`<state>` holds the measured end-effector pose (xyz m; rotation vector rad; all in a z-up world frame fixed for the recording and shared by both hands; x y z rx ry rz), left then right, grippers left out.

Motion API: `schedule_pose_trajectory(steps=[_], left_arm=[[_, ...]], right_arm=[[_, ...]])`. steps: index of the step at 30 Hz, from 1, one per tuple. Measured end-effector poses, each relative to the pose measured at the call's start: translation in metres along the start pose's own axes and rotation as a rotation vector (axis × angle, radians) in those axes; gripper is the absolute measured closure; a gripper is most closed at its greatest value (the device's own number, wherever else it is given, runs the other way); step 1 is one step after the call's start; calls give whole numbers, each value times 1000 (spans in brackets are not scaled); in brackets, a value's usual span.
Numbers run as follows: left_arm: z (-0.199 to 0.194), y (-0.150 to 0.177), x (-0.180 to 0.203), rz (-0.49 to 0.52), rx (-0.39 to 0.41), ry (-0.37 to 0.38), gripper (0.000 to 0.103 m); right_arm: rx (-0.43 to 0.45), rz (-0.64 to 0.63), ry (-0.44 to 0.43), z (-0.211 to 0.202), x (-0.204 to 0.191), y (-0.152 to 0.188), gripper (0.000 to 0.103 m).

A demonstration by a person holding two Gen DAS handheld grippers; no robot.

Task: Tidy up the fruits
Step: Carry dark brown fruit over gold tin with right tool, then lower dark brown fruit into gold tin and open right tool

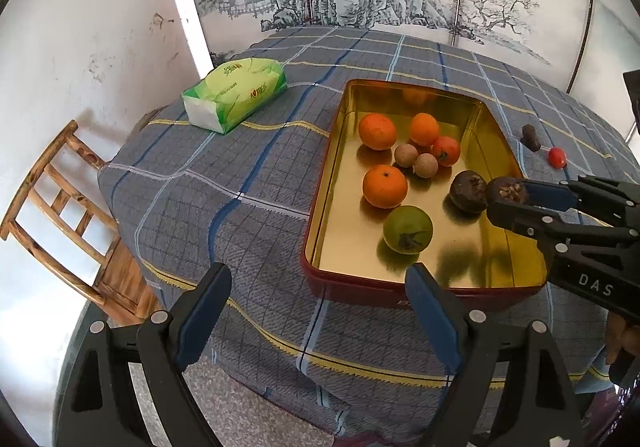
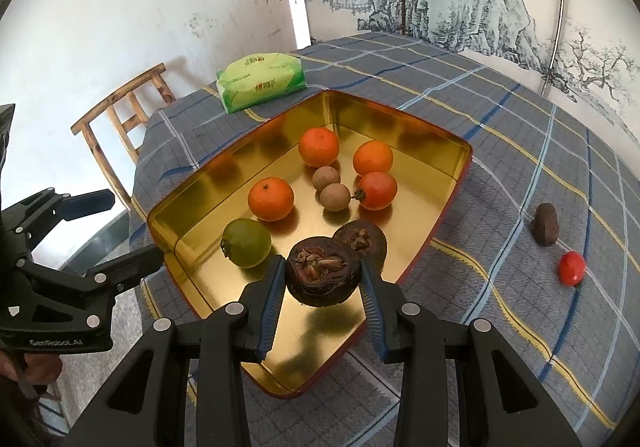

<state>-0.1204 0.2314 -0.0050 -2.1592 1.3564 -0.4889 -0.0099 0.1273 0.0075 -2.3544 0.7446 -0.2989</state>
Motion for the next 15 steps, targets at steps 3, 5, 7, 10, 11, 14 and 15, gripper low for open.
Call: schedule_pose_trajectory(steps=[3, 5, 7, 10, 11, 14, 15], left_arm=[[1, 1, -1, 0, -2, 0, 17], [1, 1, -1, 1, -3, -1, 17], [1, 1, -1, 1, -3, -2, 17], [2, 3, -2, 1, -7, 0, 17], [2, 3, -2, 2, -8, -3, 17], [3, 4, -2, 1, -10, -4, 16], [3, 4, -2, 0, -11, -5, 16]], right_arm=[[-2, -6, 1, 3, -2, -1, 65], [-4, -6, -1, 4, -3, -2, 65], [-8, -6, -3, 6, -3, -2, 65], [-9, -5, -8, 9, -4, -4, 65], [-10, -6, -8, 10, -5, -4, 65], [-10, -5, -12, 12, -7, -6, 65], [-11, -3, -18, 14, -7, -8, 65]])
Point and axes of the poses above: each gripper's, at about its wrist camera, not at the fingertips, and z roughly the way its jaws point, x to its right, y to its underside, the point moved 4 cm from there along z, roughly the way its jaws point, and after that the axes turned 6 degrees about y, right-handed, at the moved point
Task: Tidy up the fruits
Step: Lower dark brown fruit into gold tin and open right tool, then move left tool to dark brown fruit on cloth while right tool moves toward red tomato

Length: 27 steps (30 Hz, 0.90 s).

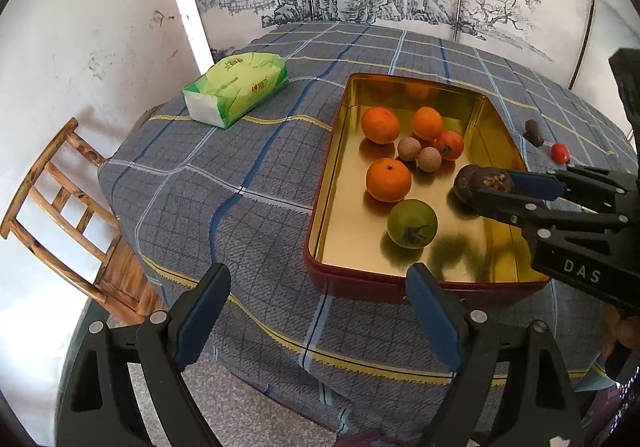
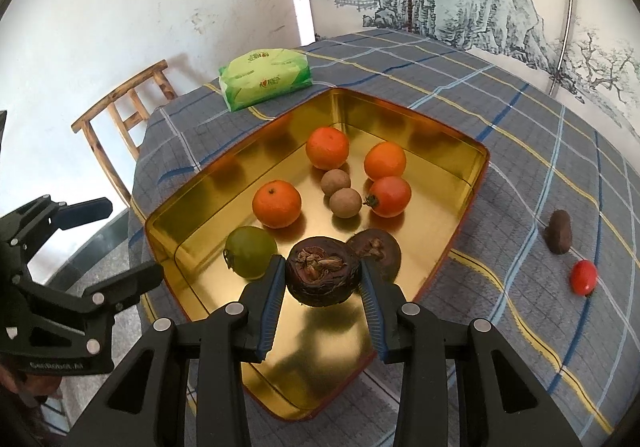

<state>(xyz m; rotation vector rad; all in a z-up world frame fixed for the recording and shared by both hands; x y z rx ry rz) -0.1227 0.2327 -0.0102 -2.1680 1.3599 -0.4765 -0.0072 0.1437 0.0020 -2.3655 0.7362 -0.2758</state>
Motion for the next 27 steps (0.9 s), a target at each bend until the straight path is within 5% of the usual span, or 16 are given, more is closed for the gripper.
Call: schedule_pose_trajectory(steps=[12, 22, 27], left_arm=[[-2, 1, 1, 9, -14, -31, 15], [-9, -2, 11, 35, -13, -63, 14], [-24, -14, 22, 79, 45, -56, 14]], right_arm=[[196, 118, -97, -47, 27, -19, 64], [192, 162, -153, -40, 44, -23, 64], [214, 159, 23, -69, 101, 13, 62]])
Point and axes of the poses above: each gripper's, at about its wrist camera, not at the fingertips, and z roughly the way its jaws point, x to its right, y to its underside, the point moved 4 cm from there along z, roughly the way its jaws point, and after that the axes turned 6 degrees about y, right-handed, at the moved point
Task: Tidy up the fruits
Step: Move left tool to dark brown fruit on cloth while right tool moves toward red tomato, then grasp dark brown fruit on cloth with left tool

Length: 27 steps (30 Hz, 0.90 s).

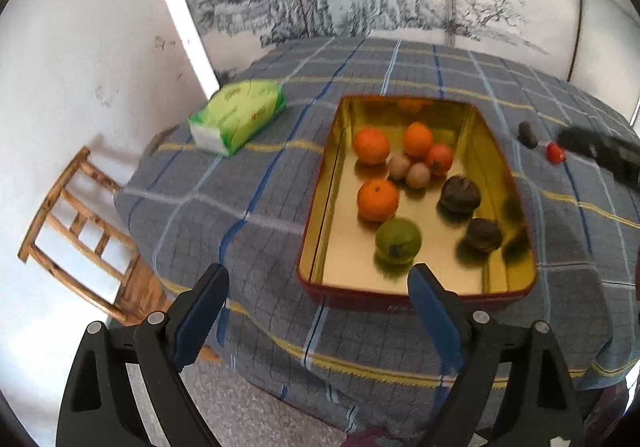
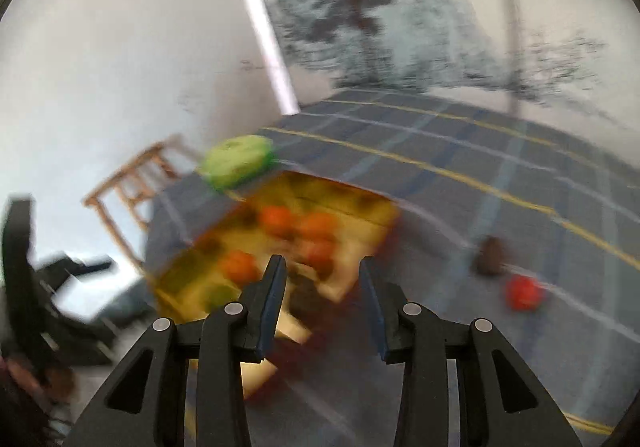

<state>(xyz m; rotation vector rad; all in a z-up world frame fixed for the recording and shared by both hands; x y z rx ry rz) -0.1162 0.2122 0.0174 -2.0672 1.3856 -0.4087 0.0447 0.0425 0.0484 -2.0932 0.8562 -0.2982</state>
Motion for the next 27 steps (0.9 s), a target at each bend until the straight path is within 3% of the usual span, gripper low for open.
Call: schedule_pose_trajectory(steps=[3, 7, 12, 15, 19, 25, 27], left_arm=[[-3, -12, 15, 36, 16, 37, 13], [0, -35, 50, 114, 24, 100, 13], [10, -76, 112, 222, 54, 224, 13], [30, -107, 152, 258, 32, 313, 14], [73, -145, 198, 280, -53, 358, 16], [150, -166, 238, 234, -205, 378, 31], [170, -164, 244, 228, -238, 369, 31]], right_arm=[[-32, 15, 155, -16, 58, 27, 53], [-124, 57, 376, -27, 141, 66, 53], [-194, 104, 549, -36, 215, 99, 47], [-197, 185, 532, -37, 243, 109, 41], [-189, 248, 491, -39, 253, 111, 38], [-189, 240, 483, -40, 254, 113, 35], [-180, 256, 466, -42, 255, 114, 35]])
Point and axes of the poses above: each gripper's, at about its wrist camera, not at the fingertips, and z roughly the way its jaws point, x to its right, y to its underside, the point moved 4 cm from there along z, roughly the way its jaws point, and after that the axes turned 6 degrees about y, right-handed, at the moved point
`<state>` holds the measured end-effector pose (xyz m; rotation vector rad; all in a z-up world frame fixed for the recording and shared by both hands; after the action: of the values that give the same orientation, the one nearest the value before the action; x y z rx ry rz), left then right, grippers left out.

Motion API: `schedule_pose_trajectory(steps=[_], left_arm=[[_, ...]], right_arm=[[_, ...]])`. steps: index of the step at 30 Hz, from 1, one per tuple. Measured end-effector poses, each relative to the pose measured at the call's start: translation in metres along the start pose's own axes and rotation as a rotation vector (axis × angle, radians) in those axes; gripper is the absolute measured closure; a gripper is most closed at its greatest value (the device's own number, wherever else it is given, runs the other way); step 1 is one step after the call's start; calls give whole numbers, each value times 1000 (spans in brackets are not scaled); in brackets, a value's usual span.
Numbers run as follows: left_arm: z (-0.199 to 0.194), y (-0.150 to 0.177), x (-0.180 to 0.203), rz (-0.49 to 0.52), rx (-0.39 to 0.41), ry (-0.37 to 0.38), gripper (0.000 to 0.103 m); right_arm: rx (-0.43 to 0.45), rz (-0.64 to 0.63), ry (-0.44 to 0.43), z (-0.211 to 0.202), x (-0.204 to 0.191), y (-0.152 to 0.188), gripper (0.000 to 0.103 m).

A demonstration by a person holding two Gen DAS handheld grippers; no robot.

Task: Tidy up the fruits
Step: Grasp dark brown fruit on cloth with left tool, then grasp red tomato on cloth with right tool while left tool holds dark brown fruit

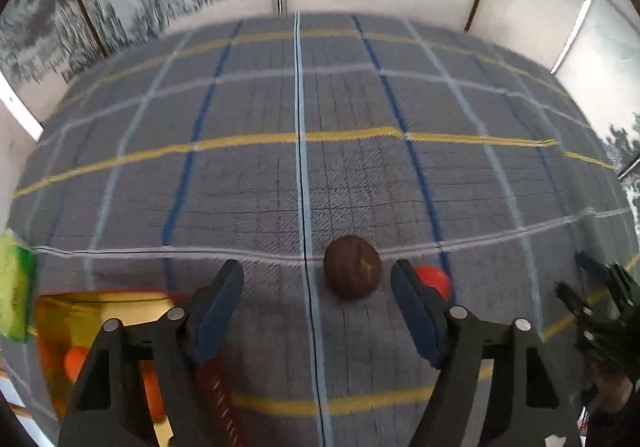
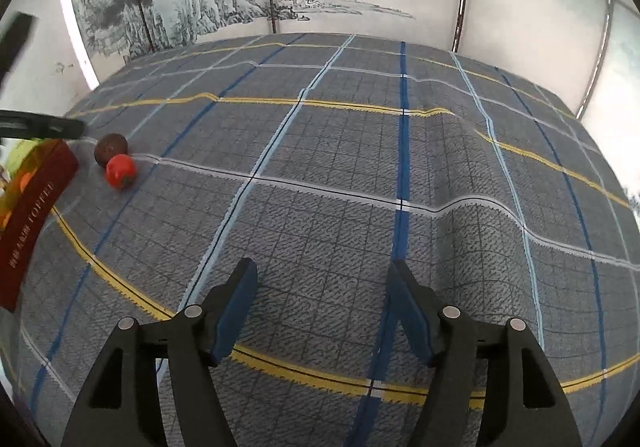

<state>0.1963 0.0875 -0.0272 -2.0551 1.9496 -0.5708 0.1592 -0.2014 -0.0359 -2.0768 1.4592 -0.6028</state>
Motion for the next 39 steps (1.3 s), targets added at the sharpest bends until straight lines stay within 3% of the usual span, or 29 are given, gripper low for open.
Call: schedule_pose_trajectory(steps=[5, 7, 8, 12, 15, 19, 23, 27, 34, 39], left_arm=[[31, 2, 6, -4, -27, 29, 37], [35, 3, 9, -4, -32, 1, 77], [33, 4, 15, 20, -14, -34, 75], [19, 19, 34, 20, 12, 1, 75], [-7, 36, 44, 3, 75, 31, 75], [-40, 60, 43, -47, 89, 78, 75], [-61, 74, 39, -65, 97, 87, 75], [-77, 86, 35, -82, 106, 95, 75], [-92, 96, 31, -88, 124, 110, 75], [-93, 99, 29, -88, 125, 121, 75]], right_arm=[[10, 53, -50, -1, 9, 0, 34], [10, 51, -49, -1, 9, -1, 33], [10, 51, -49, 0, 9, 0, 33], [11, 55, -52, -1, 10, 0, 33], [13, 71, -49, -2, 13, 0, 33], [49, 33, -67, -11, 2, -3, 33], [101, -49, -221, -35, -33, -22, 33], [123, -174, -369, -34, -81, -47, 33], [93, -328, -398, 8, -152, -63, 33], [60, -339, -393, 35, -168, -70, 38]])
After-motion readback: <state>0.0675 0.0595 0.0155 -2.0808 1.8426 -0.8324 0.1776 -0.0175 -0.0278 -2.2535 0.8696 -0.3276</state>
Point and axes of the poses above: each gripper's, at about its wrist camera, not at the fingertips, and z roughly the way its jaws point, x to its right, y to its underside, the point moved 4 cm from there along z, roughly the way its jaws point, and after that the axes turned 6 degrees about y, right-handed, at the moved point
